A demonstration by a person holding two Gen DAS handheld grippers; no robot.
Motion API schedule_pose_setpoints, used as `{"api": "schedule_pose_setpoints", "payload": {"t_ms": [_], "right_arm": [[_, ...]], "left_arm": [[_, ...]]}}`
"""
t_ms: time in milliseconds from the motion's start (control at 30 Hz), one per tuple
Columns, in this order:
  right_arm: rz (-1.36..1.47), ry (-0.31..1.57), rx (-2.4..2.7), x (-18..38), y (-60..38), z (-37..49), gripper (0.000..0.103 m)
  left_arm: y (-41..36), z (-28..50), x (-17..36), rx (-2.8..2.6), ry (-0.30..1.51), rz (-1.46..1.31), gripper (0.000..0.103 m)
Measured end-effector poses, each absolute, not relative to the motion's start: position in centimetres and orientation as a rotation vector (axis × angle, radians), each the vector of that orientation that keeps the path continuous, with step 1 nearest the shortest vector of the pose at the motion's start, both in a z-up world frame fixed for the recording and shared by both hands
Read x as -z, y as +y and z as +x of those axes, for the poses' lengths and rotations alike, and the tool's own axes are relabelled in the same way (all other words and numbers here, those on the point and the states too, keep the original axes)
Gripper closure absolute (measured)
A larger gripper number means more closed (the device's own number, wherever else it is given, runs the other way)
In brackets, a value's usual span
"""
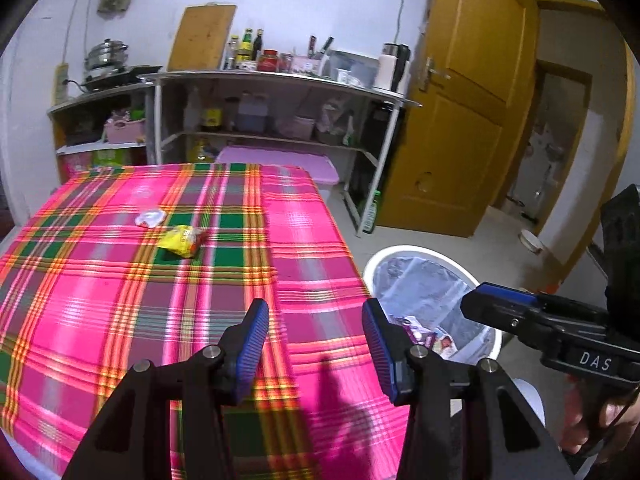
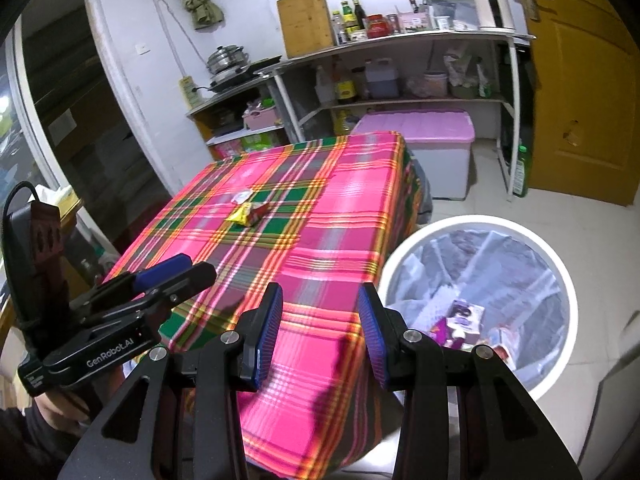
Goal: Collect trash
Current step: 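Move both open tools back over the table toward the yellow bag and cup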
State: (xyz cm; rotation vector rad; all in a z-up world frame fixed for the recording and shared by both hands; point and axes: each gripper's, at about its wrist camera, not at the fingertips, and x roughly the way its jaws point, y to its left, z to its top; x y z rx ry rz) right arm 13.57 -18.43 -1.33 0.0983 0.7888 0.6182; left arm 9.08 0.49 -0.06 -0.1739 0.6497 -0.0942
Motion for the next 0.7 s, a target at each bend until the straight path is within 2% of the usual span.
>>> {"api": "schedule_pose_setpoints", "payload": {"t_ms": [200,333,700], "right_arm": [[0.079,0.798,-0.643,1.4,-16.6,14.1,0.062],[0.071,0.801,-0.656,1.3,-15.3,14.6,0.058],[0.019,0.816,-0.703,1.3,-10.6,15.4,0.057]], "left_arm": [[2.4,8.6,-0.3,0.045,0.638,-0.185,0.055],[3.5,8.5,-0.3,0.016,0.636,-0.191,0.055],[7.5,8.3,0.3,-0.055,0.63,-0.221,0.055]]}}
